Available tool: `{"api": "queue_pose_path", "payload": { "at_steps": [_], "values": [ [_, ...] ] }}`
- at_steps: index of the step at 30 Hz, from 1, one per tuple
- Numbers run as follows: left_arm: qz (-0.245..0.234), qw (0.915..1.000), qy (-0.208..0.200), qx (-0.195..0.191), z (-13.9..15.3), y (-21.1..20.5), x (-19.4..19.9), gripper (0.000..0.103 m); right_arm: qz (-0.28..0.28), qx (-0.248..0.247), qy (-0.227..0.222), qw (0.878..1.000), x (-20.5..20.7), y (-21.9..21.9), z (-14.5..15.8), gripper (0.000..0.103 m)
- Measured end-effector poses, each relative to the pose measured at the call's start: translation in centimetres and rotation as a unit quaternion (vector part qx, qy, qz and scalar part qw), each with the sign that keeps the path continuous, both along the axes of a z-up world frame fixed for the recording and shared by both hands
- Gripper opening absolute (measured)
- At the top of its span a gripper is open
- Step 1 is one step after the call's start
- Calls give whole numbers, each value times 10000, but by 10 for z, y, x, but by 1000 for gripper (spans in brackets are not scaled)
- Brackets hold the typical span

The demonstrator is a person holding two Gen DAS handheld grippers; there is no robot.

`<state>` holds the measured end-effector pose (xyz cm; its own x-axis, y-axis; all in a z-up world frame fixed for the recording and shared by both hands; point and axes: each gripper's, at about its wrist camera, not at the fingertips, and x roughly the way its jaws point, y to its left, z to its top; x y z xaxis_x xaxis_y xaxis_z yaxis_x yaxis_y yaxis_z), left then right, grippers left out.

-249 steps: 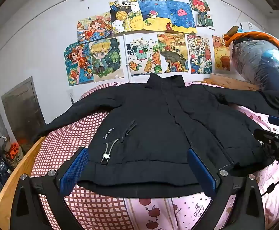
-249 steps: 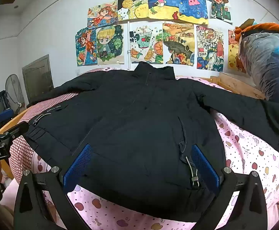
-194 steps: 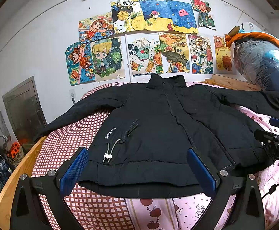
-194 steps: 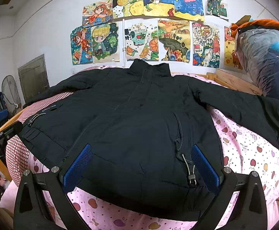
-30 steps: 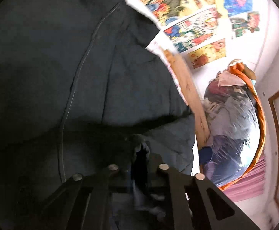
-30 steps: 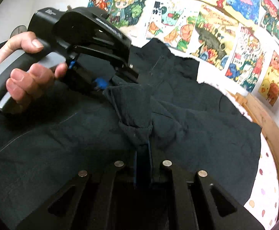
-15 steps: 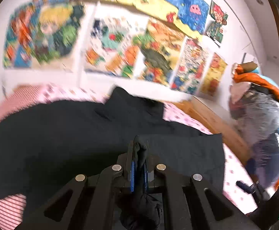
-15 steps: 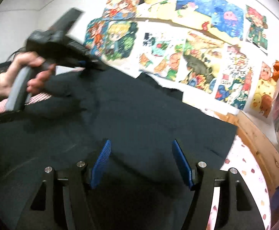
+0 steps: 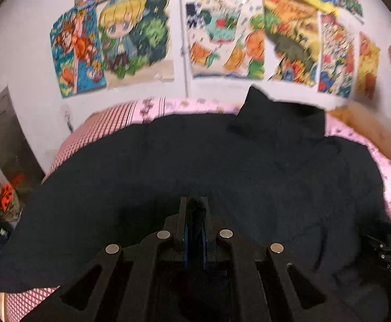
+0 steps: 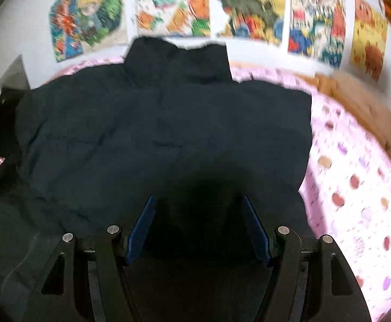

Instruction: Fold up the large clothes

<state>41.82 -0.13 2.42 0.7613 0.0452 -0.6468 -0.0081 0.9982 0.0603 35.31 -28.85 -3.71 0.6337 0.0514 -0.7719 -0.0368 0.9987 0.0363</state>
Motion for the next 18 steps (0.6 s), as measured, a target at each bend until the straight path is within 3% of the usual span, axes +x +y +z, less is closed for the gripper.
{"api": "queue_pose_path", "payload": {
  "at_steps": [3, 7, 9, 13, 15, 18],
  "values": [
    [126, 9994, 312, -57, -18, 4, 4, 8, -91, -120, 403, 9991, 7, 2, -20, 63],
    [213, 9980, 568, -200, -34, 10, 4, 10, -8, -214, 358, 9991, 7, 9, -25, 70],
    [324, 9968, 674, -291, -38, 15, 3, 23, 45, -302, 339, 9990, 8, 14, -26, 78],
    [587, 9947, 757, -387, -38, 24, -8, 42, 92, -352, 263, 9990, 5, 15, -25, 82],
    [629, 9948, 662, -449, -33, 28, -18, 68, 96, -324, 244, 9991, 5, 16, -23, 83],
    [667, 9956, 371, -536, -19, 37, -40, 78, 105, -310, 218, 9992, 5, 16, -22, 84]
  ]
}}
